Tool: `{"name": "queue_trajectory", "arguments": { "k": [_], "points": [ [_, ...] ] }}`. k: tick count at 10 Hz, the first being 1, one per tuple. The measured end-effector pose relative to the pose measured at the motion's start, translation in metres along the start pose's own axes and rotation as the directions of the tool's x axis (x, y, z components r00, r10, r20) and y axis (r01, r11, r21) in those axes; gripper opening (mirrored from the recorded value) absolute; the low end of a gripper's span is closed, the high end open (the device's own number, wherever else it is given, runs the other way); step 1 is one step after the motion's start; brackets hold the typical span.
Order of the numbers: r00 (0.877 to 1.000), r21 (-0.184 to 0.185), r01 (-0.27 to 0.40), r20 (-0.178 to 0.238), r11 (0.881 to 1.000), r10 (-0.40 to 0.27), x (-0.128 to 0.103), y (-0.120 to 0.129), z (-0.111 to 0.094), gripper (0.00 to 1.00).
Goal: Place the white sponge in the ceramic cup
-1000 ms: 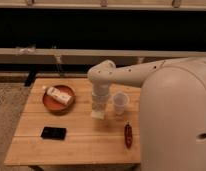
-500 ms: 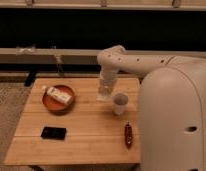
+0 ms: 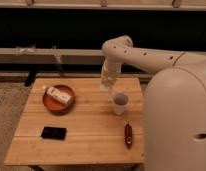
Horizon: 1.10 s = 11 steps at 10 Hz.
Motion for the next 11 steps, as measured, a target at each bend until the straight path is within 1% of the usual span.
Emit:
{"name": "queue_trajectory", "arguments": {
  "k": [1,2,3,4,5,8,9,11],
  "points": [
    [1.0,0.01,-0.013,0.009,1.0,0.013,0.005,-0.015,0.006,0.0],
    [1.0,0.014,-0.022,0.013,1.0,0.022,0.014,-0.025,0.014,0.0],
    [0.999,0.018,-0.041,0.02,0.999,0.041,0.024,-0.041,0.018,0.0],
    [0.998,0.023,-0.056,0.029,0.998,0.055,0.027,-0.052,0.017,0.0],
    [0.996,0.031,-0.074,0.047,0.997,0.073,0.03,-0.064,0.012,0.0],
    [0.993,0.036,-0.094,0.078,0.995,0.091,0.027,-0.068,-0.006,0.0],
    [0.992,0.041,-0.097,0.089,0.994,0.093,0.025,-0.069,-0.018,0.05],
    [0.991,0.053,-0.098,0.097,0.994,0.093,0.024,-0.069,-0.033,0.25]
  ]
}}
